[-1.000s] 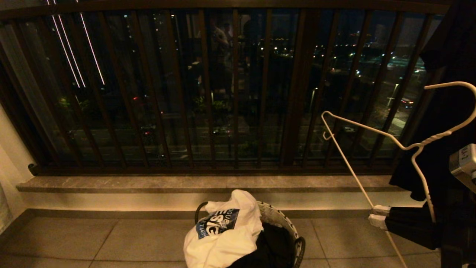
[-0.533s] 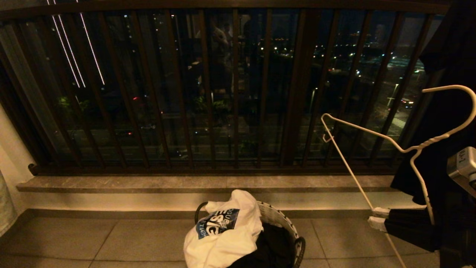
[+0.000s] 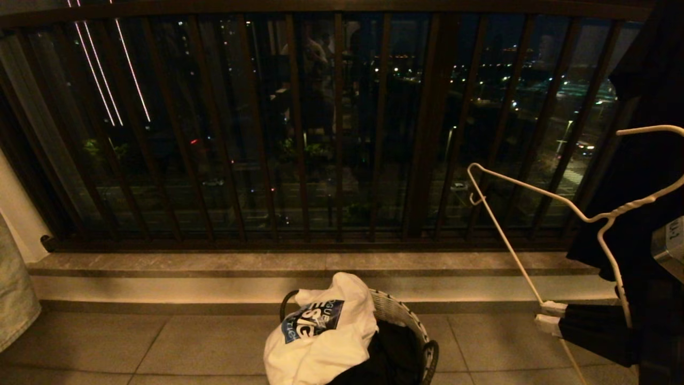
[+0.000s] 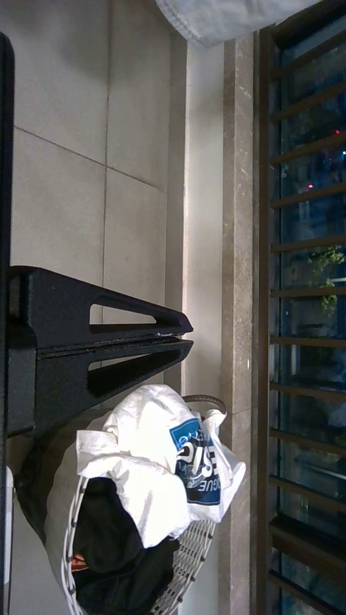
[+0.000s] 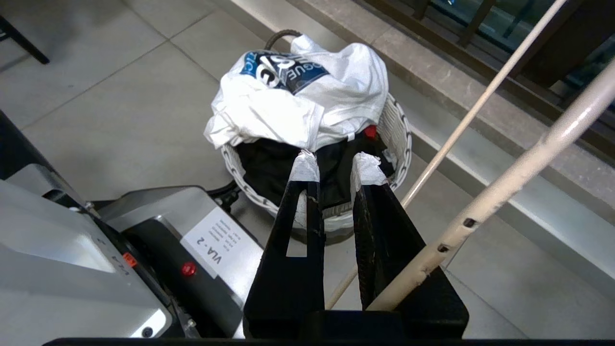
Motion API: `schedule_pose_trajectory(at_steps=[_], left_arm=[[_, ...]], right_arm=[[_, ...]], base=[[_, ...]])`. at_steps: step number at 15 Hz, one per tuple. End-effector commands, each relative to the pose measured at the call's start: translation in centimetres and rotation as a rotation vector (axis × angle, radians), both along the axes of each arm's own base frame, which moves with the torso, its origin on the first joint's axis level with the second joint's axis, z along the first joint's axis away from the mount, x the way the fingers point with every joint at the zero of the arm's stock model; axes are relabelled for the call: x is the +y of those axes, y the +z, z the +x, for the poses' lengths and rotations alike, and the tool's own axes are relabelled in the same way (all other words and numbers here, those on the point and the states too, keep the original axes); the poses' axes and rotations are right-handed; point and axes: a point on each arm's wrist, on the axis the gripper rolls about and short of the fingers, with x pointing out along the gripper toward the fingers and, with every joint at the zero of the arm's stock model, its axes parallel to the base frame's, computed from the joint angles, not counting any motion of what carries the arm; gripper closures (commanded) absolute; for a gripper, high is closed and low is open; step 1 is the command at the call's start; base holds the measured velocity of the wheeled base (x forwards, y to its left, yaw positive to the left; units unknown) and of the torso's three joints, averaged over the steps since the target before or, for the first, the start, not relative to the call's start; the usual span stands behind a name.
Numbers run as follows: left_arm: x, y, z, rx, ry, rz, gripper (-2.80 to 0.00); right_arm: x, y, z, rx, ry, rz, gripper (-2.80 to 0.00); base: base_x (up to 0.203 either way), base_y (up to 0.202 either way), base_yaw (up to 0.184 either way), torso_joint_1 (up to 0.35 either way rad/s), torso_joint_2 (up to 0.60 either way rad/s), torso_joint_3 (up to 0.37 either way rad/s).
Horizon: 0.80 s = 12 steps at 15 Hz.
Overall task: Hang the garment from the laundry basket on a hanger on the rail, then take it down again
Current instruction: Pick up clothes from the basket
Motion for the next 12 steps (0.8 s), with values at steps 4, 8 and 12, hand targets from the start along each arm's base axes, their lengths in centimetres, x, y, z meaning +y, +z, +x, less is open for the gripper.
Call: schedule_pose_trajectory(at_steps=[4, 8, 12], left_arm=[[0.0, 0.0, 0.0, 0.0, 0.001, -0.002, 0.0], [0.0, 0.0, 0.0, 0.0, 0.001, -0.002, 0.0], [0.0, 0.0, 0.0, 0.0, 0.001, 0.0, 0.0]], right_arm=[[-0.3, 0.2, -0.7, -0.024, 0.001, 0.008, 0.0], [-0.6, 0.0, -1.2, -0.033, -0.008, 0.009, 0.0], [-0.9, 0.2, -1.8, -0.056, -0.021, 0.016, 0.0]], base=[[0.0, 0.0, 0.0, -0.002, 0.0, -0.064], [0.0, 0.0, 0.0, 0.003, 0.0, -0.193], [0.0, 0.0, 0.0, 0.002, 0.01, -0.2]])
